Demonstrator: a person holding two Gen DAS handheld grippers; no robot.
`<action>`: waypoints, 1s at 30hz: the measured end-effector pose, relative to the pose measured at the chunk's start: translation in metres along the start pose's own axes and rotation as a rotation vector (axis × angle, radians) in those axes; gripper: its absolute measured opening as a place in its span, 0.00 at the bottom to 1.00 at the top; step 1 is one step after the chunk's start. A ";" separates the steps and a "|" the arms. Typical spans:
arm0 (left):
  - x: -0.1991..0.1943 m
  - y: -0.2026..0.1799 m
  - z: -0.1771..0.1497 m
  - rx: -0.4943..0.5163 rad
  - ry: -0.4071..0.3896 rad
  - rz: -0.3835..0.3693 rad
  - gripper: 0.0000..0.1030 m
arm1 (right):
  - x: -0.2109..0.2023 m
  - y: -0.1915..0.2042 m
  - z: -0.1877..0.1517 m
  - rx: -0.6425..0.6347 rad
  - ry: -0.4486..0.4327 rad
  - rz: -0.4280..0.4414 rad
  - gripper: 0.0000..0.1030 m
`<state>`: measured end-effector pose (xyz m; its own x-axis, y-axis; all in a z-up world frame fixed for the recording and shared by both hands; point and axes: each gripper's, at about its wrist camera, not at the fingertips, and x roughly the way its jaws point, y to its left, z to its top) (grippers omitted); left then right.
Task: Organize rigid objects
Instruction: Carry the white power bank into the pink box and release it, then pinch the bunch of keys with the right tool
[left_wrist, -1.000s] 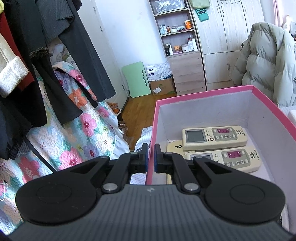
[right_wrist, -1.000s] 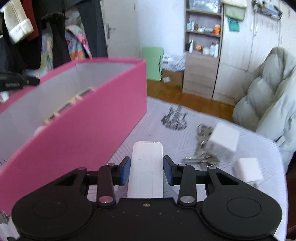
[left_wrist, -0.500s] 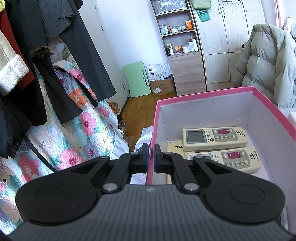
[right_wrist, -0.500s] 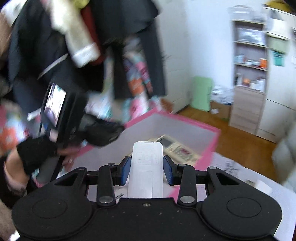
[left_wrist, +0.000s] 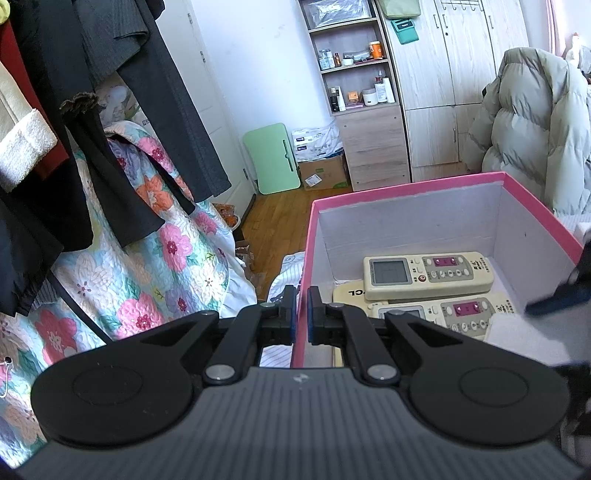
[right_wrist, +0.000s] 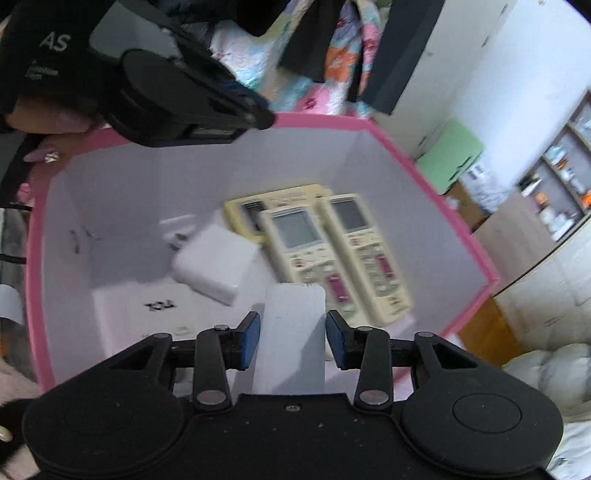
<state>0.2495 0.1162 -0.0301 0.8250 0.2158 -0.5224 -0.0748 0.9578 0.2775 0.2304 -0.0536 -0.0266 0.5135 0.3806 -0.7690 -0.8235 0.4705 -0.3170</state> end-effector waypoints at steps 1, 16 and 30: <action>0.000 0.000 0.000 0.003 0.000 0.001 0.05 | -0.007 -0.005 -0.004 0.022 -0.035 0.003 0.52; 0.001 -0.002 -0.001 0.013 0.002 0.009 0.05 | -0.080 -0.064 -0.130 0.597 -0.304 -0.049 0.71; 0.000 -0.002 0.000 0.008 0.001 0.013 0.05 | -0.015 -0.093 -0.199 0.817 -0.159 -0.140 0.70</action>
<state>0.2492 0.1147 -0.0309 0.8235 0.2281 -0.5195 -0.0807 0.9534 0.2907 0.2513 -0.2619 -0.0964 0.6759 0.3549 -0.6459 -0.3478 0.9263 0.1450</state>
